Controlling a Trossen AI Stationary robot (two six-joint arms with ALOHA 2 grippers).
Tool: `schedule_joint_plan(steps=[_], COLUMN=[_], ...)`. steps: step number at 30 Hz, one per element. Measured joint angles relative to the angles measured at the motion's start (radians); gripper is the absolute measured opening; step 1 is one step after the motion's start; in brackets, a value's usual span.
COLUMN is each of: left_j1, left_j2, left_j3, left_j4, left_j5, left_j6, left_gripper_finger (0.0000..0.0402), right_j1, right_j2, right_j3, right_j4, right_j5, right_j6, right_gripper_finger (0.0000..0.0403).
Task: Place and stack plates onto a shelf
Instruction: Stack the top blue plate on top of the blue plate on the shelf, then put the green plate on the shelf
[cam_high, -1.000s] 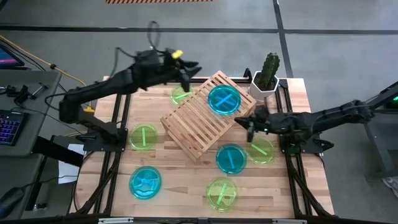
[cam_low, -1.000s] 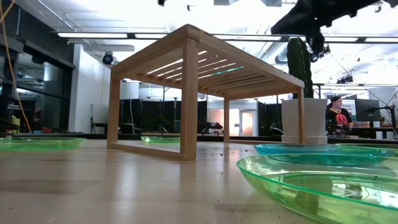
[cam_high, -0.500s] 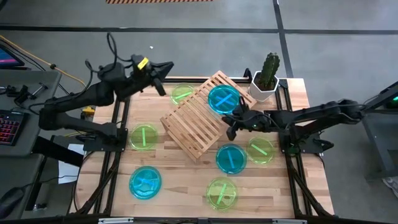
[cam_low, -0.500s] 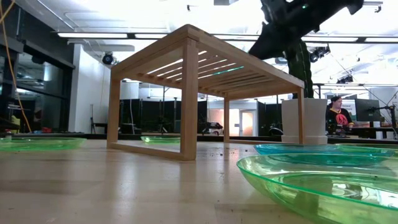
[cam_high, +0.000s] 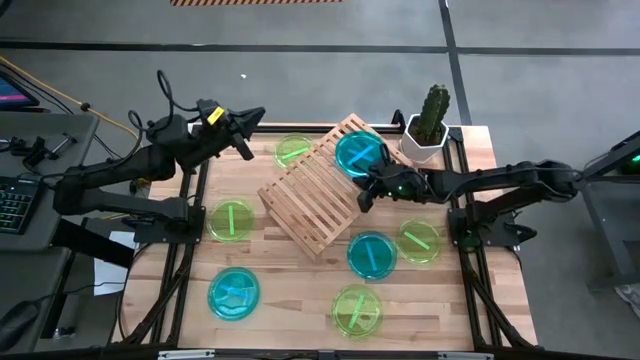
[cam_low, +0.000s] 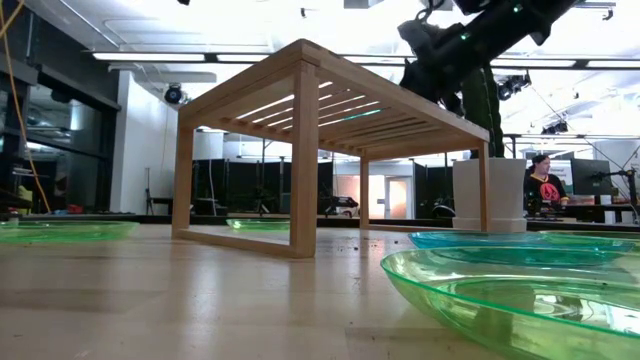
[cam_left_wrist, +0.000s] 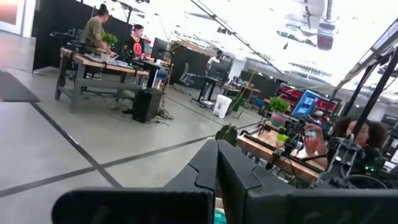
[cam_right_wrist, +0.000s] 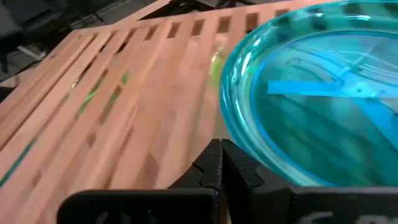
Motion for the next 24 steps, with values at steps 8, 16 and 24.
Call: schedule_joint_plan(steps=[8, 16, 24], left_j1=[0.0, 0.0, 0.0], left_j2=[0.0, 0.0, 0.001], left_j3=[0.0, 0.0, -0.001], left_j4=[-0.001, -0.031, -0.056], left_j5=[0.0, 0.076, 0.139], left_j6=[0.0, 0.013, 0.014], left_gripper_finger=[0.0, 0.0, 0.0], right_j1=[-0.017, 0.104, 0.396], right_j2=[-0.012, -0.175, -0.367], right_j3=[0.0, 0.0, 0.0], right_j4=[0.022, -0.137, -0.613], right_j5=[-0.105, -0.281, -0.231], right_j6=[-0.018, 0.006, 0.265], right_gripper_finger=[0.0, 0.0, 0.0])
